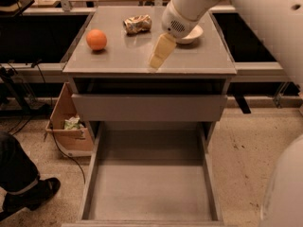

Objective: Place orange into middle drawer

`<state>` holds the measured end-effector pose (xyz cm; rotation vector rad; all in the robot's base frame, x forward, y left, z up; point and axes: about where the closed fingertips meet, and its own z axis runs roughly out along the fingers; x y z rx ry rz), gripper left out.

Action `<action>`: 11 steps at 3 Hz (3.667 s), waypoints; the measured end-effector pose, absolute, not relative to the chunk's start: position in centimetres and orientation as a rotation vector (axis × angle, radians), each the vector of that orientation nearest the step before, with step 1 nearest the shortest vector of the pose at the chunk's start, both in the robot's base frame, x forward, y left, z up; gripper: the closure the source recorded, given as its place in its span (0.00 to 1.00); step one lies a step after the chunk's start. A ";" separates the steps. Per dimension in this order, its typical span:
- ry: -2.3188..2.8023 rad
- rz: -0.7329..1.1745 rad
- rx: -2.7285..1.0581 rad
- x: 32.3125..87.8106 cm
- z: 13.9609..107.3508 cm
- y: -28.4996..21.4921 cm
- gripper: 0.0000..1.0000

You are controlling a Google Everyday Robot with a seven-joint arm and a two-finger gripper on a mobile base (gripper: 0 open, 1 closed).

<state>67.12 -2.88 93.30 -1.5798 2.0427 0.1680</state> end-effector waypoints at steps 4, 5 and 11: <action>1.952 0.381 -1.166 84.7 87.4 10.2 0.00; 1.916 0.446 -1.131 86.9 86.4 13.9 0.00; 1.710 0.678 -1.123 83.0 91.3 17.7 0.88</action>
Offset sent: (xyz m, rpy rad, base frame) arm 0.1654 0.0838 -0.0386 0.3297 -0.1195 -0.2005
